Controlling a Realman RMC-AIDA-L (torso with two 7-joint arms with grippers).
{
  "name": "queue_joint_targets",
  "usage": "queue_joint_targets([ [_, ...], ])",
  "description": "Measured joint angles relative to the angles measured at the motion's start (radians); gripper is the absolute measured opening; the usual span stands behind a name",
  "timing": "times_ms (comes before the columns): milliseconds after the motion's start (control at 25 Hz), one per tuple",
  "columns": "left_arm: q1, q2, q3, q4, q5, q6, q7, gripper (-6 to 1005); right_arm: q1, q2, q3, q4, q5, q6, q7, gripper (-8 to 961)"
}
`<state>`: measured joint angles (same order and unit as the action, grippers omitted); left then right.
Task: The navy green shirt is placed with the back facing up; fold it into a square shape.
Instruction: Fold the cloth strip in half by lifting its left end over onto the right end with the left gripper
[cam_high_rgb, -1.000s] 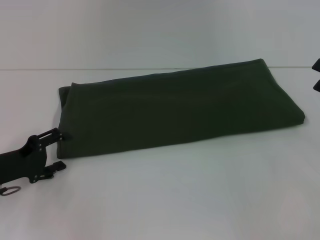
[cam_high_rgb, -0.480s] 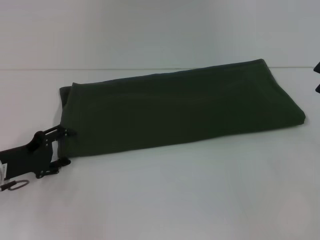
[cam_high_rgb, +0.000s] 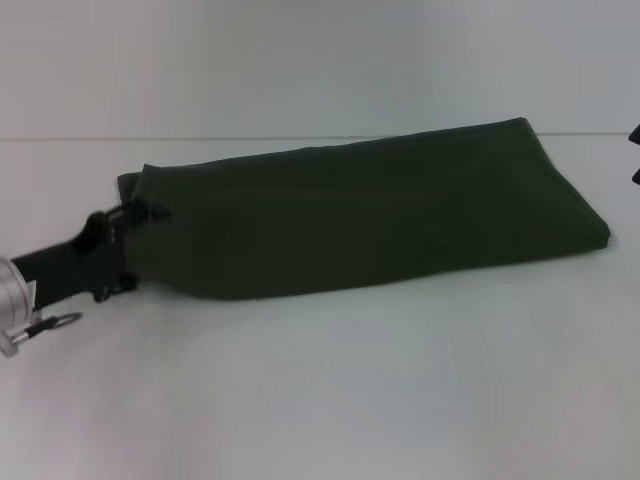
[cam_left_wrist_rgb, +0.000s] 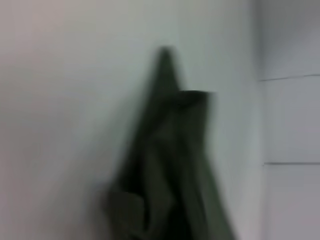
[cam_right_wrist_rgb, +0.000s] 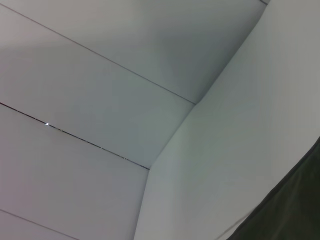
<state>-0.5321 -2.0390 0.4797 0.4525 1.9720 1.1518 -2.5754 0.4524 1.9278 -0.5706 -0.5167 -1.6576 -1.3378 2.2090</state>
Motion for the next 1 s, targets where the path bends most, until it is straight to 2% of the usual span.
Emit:
queue_joint_targets([
  [120, 0.014, 0.004, -0.013, 0.001, -0.039, 0.042, 0.037, 907, 0.002, 0.0, 0.005, 0.0, 0.001, 0.0, 0.001, 866],
  [400, 0.031, 0.005, -0.009, -0.018, 0.016, -0.003, 0.013, 907, -0.002, 0.003, 0.014, 0.001, 0.0, 0.003, 0.001, 867],
  [720, -0.023, 0.006, 0.042, -0.054, 0.023, -0.105, 0.013, 866, 0.005, 0.001, 0.021, 0.014, -0.007, 0.016, 0.003, 867],
  [760, -0.046, 0.006, 0.045, -0.055, 0.023, -0.118, 0.018, 857, 0.006, 0.001, 0.021, 0.014, -0.007, 0.016, 0.003, 867],
  [1000, -0.047, 0.007, 0.048, -0.042, 0.024, -0.111, 0.015, 807, 0.006, 0.0, 0.023, 0.014, -0.004, 0.015, 0.003, 866],
])
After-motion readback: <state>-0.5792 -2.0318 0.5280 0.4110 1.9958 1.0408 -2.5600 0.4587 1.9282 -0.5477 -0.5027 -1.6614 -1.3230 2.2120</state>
